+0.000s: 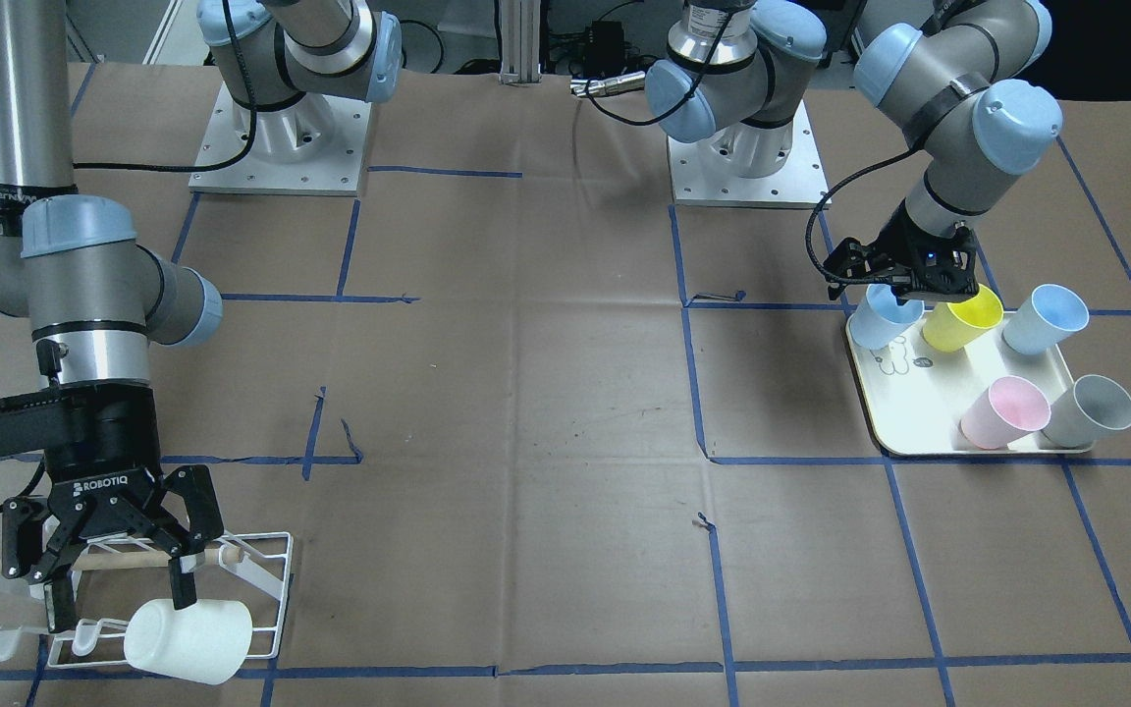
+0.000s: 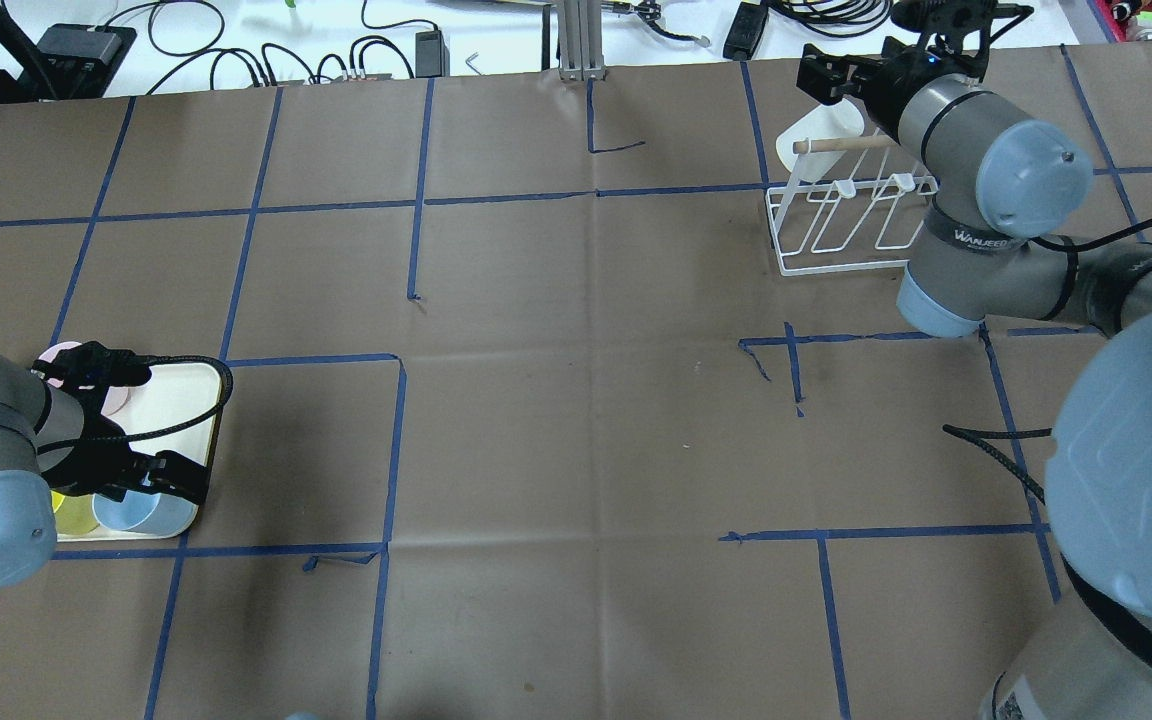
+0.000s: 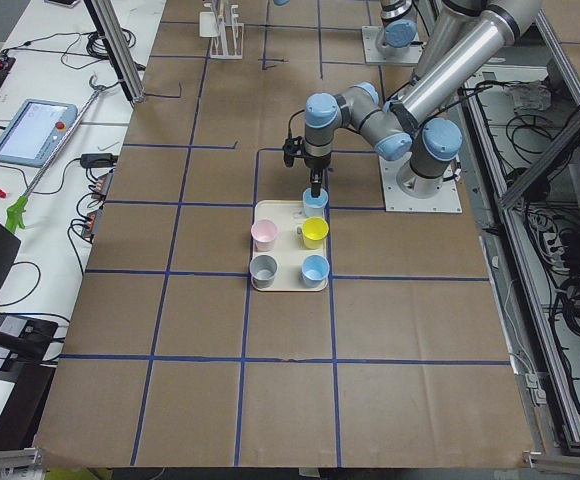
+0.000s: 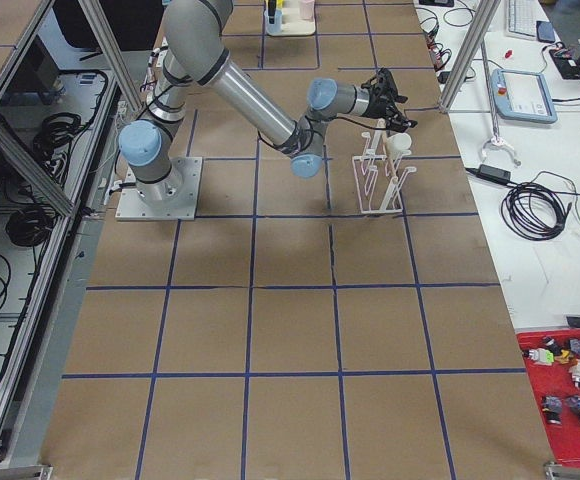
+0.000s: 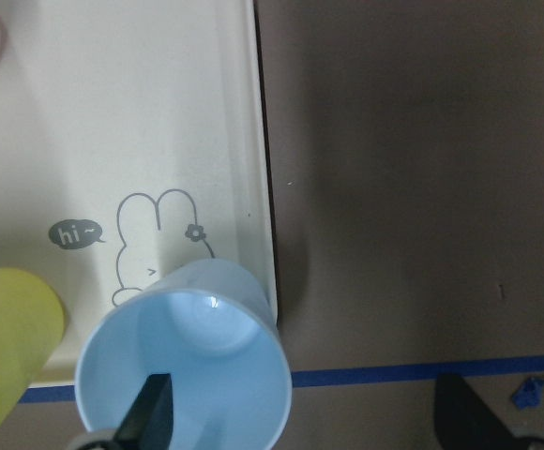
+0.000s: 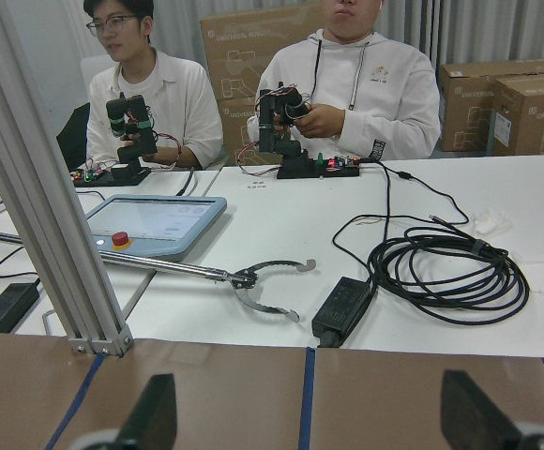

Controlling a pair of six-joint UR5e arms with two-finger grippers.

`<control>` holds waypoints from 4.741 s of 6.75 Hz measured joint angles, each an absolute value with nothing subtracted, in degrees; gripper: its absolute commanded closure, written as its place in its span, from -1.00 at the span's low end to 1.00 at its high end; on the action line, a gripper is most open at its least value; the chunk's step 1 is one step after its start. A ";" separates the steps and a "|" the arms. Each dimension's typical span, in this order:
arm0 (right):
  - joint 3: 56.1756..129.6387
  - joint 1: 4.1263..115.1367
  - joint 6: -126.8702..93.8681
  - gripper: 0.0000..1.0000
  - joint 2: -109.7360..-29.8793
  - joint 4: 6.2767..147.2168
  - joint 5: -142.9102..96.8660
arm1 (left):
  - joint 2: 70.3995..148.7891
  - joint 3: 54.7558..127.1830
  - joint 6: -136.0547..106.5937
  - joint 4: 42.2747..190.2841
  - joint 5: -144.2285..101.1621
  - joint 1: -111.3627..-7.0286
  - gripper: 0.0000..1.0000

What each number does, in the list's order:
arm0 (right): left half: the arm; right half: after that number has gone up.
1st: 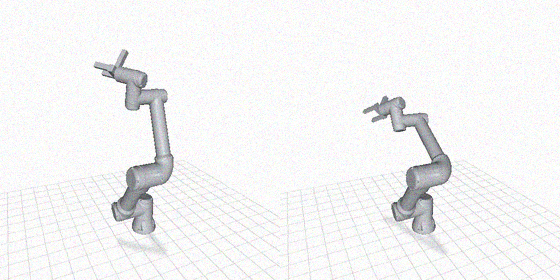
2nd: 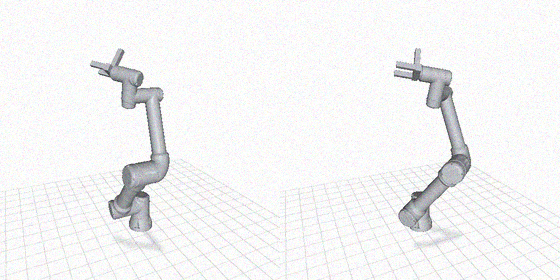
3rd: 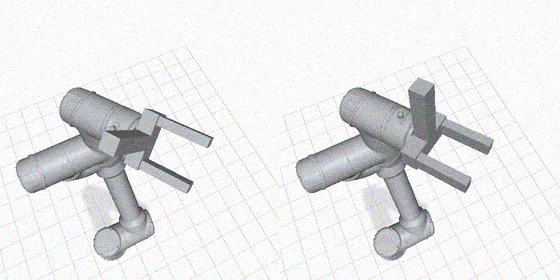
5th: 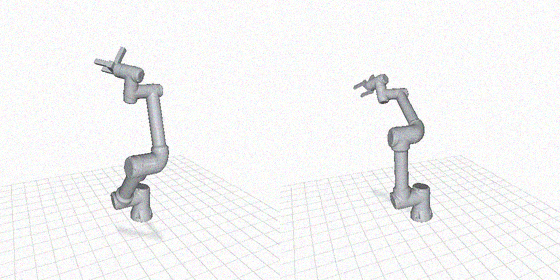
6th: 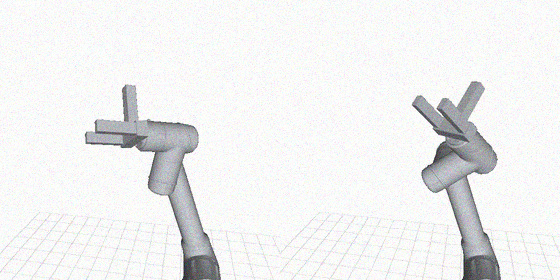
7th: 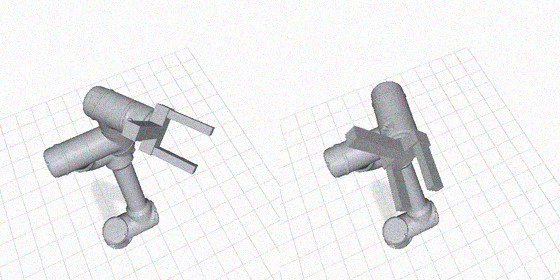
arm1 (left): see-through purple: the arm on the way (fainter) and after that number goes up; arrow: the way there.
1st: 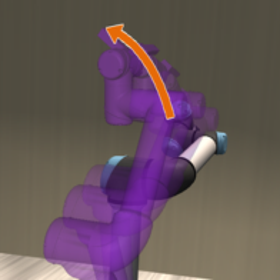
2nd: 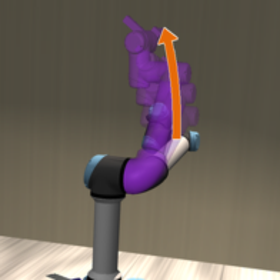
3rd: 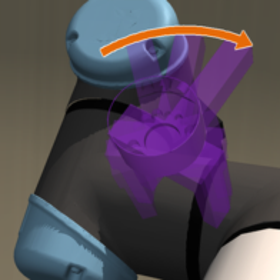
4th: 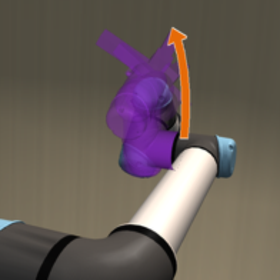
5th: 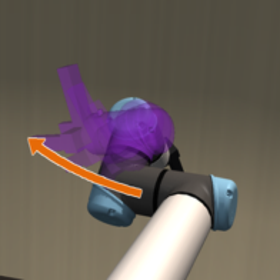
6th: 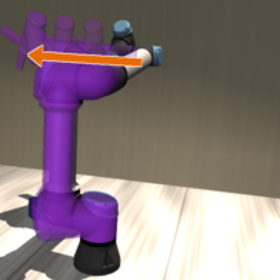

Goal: Transfer IKEA cup to right arm and place on rack

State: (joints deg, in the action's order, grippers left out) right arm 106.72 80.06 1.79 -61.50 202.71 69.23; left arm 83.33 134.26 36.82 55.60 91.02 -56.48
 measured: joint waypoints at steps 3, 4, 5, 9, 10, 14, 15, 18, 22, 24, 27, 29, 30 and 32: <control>106.55 81.45 1.62 -0.99 -66.11 197.26 69.17 | 85.66 134.17 36.99 54.32 91.08 -54.81 0.83; 106.68 81.78 1.60 -0.99 -67.63 195.88 69.12 | 85.77 133.94 37.05 54.24 91.16 -54.72 1.00; 106.80 82.50 1.59 -0.99 -69.79 192.76 69.10 | 85.76 133.75 37.12 54.15 91.30 -54.70 1.00; 112.75 87.10 -16.43 -0.99 -78.81 184.80 69.00 | 84.98 125.93 37.04 58.37 91.59 -54.88 1.00; 115.62 87.29 -27.51 -0.99 -80.98 185.60 68.82 | 85.08 119.45 36.84 64.92 91.46 -55.40 1.00; 129.23 87.22 -62.85 -0.99 -84.79 202.19 68.68 | 92.93 90.99 36.85 86.11 87.51 -61.64 1.00; 131.15 87.24 -70.10 -0.99 -84.80 206.12 68.66 | 95.28 87.32 37.61 85.96 80.72 -62.83 1.00; 132.66 87.28 -77.43 -1.00 -84.68 208.17 69.06 | 97.62 86.93 39.03 75.37 52.14 -64.96 1.00; 132.80 87.39 -78.88 -0.99 -84.07 208.64 68.82 | 105.63 95.34 39.73 40.63 30.50 -73.33 1.00; 132.86 87.50 -83.40 -0.99 -84.08 208.59 67.88 | 110.40 97.91 39.74 26.85 22.36 -76.21 0.98; 132.84 87.99 -88.22 -1.00 -82.07 208.58 66.93 | 112.86 110.18 35.28 -0.26 18.16 -79.74 0.93; 132.72 88.81 -90.87 -0.99 -81.00 208.21 66.79 | 113.65 114.52 24.98 -15.06 18.77 -81.69 0.92; 132.62 89.22 -91.29 -0.99 -80.82 208.02 66.57 | 113.91 115.05 22.07 -18.40 18.97 -82.41 0.91; 130.92 92.82 -96.08 -0.99 -79.57 207.32 66.53 | 114.02 115.21 20.39 -20.43 20.61 -84.74 0.91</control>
